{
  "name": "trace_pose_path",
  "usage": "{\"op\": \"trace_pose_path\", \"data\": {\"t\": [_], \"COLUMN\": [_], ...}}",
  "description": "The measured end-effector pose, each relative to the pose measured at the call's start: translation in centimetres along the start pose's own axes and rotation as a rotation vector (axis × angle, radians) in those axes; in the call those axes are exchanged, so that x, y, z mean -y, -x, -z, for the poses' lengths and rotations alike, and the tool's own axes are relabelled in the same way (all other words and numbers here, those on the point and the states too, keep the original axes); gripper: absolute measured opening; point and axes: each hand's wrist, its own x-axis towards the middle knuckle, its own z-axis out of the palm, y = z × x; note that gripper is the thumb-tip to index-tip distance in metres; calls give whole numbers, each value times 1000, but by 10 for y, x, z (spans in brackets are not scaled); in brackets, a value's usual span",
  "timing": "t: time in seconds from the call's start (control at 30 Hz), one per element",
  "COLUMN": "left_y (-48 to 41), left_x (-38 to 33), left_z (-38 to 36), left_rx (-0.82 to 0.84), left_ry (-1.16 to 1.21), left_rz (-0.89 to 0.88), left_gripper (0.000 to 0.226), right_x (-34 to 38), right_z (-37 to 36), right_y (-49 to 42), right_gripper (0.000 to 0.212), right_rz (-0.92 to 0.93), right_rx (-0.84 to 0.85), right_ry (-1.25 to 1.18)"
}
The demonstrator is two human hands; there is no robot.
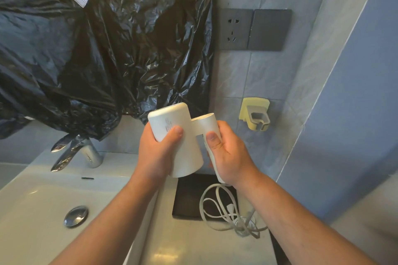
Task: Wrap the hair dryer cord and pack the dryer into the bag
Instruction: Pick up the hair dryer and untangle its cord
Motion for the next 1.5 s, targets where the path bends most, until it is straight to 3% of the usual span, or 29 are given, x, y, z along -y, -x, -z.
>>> {"op": "trace_pose_path", "data": {"t": [0.2,0.47,0.57,0.63,0.77,0.87,0.93,1.0,1.17,1.23,1.3,1.37,1.4,1.47,1.5], "left_y": [-11,-28,-24,-20,-13,-8,-2,7,31,40,55,67,71,72,73], "left_x": [-20,-62,-67,-66,-65,-64,-62,-61,-54,-55,-63,-79,-89,-103,-110], "left_z": [8,34,35,37,52,68,75,78,81,78,68,50,39,26,22], "left_rx": [58,392,427,377,262,187,153,138,109,-23,-161,-4,146,354,401], "left_ry": [-117,-582,-601,-564,-390,-213,-144,-140,-90,-287,-764,-1212,-1348,-1419,-1320], "left_rz": [-48,16,77,80,86,110,133,149,170,112,-162,-616,-665,-415,-264], "left_gripper": [53,57,62,69,75,80,89,97,84,89,87,72,69,51,41], "right_x": [12,24,26,28,25,19,23,31,59,71,82,91,96,105,110], "right_z": [13,36,39,39,50,60,60,57,51,49,44,37,34,30,29], "right_y": [-4,0,0,0,5,12,17,22,29,30,31,33,35,39,41], "right_gripper": [33,29,32,32,35,20,19,11,10,13,18,16,14,11,10], "right_rz": [43,128,177,181,25,-89,-166,-192,-173,-144,-130,-117,-102,-63,-42], "right_rx": [54,413,434,409,314,158,128,113,0,-36,-45,-23,-4,32,44], "right_ry": [135,596,654,612,358,83,-151,-232,-365,-333,-298,-286,-286,-278,-269]}}
